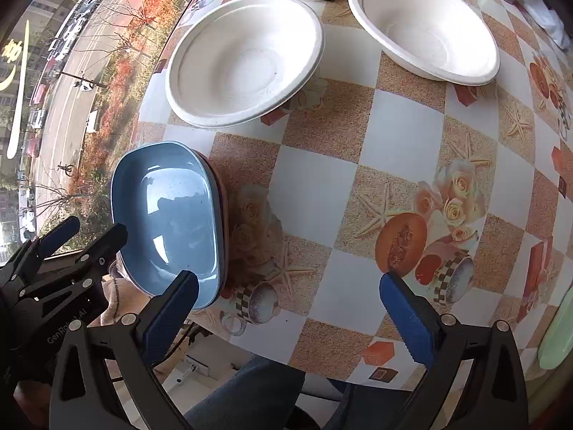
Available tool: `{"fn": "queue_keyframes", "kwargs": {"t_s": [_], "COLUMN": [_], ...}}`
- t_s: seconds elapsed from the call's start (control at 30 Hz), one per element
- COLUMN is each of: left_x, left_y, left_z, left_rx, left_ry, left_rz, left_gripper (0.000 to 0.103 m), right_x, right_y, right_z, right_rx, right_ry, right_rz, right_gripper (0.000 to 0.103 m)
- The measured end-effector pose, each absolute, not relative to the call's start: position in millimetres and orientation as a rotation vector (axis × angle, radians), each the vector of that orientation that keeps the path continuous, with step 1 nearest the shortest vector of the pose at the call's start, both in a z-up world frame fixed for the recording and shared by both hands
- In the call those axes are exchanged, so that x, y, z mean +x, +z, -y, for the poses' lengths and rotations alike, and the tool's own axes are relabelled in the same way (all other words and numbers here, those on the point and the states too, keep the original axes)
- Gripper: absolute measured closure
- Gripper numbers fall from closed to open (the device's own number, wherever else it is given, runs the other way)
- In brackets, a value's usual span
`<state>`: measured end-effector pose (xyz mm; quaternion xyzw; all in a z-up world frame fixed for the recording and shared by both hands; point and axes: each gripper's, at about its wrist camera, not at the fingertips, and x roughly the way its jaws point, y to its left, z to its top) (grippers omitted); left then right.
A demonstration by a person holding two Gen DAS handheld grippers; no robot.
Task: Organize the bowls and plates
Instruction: 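Open the right tool and withdraw from the stacked plates, then move the right tool to the green plate and close on its rim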
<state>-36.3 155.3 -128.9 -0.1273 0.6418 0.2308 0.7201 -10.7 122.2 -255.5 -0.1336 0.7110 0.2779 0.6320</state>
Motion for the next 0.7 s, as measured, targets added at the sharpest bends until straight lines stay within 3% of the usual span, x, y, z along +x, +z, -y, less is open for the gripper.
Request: {"fn": "queue_keyframes", "kwargs": {"t_s": [0.7], "left_x": [17], "left_y": [-121], "left_z": [-47], "left_rx": [-0.091], "left_ry": [0.218], "left_rz": [-1.45], "left_gripper": [0.019], "right_x": [10], "right_y": [-226], "right_z": [8], "right_rx": [-0.06], "right_ry": [0.355], "right_rz": [-1.607], "right_gripper": [0.001]}}
